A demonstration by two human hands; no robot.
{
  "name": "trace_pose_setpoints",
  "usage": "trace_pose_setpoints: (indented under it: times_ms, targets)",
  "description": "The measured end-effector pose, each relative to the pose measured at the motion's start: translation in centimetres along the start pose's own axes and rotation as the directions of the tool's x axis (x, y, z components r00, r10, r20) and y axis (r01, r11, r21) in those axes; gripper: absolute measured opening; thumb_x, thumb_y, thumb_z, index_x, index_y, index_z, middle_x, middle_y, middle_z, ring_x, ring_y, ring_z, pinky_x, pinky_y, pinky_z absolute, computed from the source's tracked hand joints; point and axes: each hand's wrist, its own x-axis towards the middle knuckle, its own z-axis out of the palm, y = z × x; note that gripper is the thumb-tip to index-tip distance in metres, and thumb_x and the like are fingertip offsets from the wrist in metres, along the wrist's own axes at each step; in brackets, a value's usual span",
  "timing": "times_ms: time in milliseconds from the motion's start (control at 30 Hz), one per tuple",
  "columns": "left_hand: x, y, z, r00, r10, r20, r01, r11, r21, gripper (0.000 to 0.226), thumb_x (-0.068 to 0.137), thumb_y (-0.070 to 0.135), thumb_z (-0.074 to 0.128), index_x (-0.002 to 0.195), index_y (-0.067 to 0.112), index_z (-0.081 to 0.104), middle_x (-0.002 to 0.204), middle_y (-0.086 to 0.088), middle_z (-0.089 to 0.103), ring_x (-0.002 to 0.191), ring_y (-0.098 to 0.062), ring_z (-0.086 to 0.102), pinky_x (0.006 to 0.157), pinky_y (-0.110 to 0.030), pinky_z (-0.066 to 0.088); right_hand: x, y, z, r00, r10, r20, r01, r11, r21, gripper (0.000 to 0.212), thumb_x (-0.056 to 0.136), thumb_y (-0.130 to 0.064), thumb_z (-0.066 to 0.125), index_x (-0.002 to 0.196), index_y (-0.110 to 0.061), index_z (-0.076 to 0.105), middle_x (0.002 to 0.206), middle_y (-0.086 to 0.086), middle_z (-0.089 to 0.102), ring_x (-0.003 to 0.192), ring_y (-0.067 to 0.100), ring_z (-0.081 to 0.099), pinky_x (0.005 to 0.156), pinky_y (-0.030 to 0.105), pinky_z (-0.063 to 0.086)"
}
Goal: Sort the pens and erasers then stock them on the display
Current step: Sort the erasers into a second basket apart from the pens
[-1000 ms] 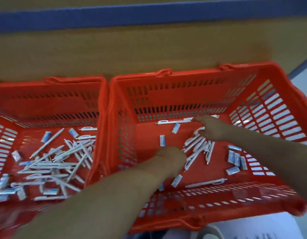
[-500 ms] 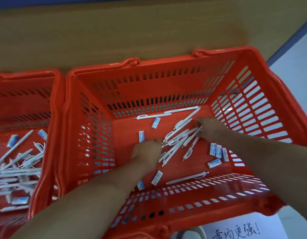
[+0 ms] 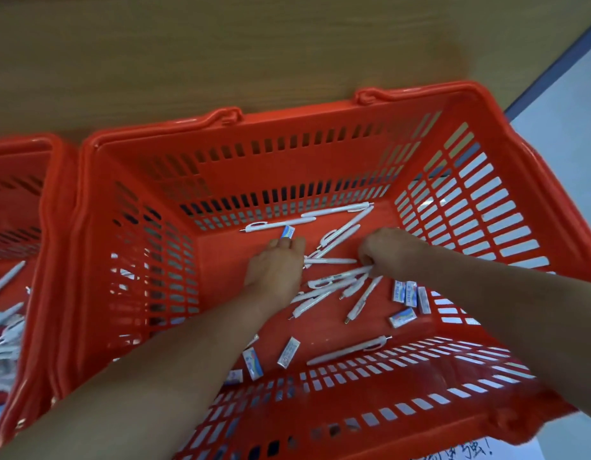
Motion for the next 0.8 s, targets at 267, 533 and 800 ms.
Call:
trace_pose_setpoints:
  times_ms: [267,533,800]
  targets:
    - [2.0,2.9,0.7,0.997,0.064,-0.04,-0.064,0.998,-0.002,0.033,0.093,0.025,0.05,0.124,0.014,0.047,0.118,-0.005,0.052,0.112,-0.027,0.053,0.075,-0.038,0.046,-1.8,0.0,-1.2,0.986,-0.099,0.131,0.116,0.985,-0.131,0.029,0.086,-0.013,0.054,0.113,-0.017,0.063,0.114,0.004,0.063,0.106,0.026,0.059,0.084,0.032,0.049]
    - [2.6,5.4,0.4,0.996,0.078,0.05,-0.076,0.996,-0.035,0.041,0.091,0.041,0.05,0.122,0.014,0.045,0.122,-0.007,0.055,0.114,-0.029,0.052,0.084,-0.037,0.044,-5.3,1.9,-4.6,0.888,0.12,0.443,-0.131,0.991,-0.005,0.02,0.088,-0.006,0.055,0.106,-0.007,0.063,0.091,0.008,0.07,0.072,0.017,0.07,0.055,0.023,0.052]
    - [2.1,5.1,0.4,0.972,0.039,0.232,-0.061,0.994,0.087,0.03,0.093,0.014,0.041,0.121,0.006,0.049,0.119,-0.015,0.061,0.111,-0.036,0.058,0.086,-0.04,0.046,-8.8,2.9,-6.3,0.96,0.211,0.185,-0.261,0.912,0.315,0.02,0.101,-0.025,0.037,0.111,-0.017,0.052,0.088,-0.002,0.054,0.069,0.01,0.049,0.06,0.024,0.039]
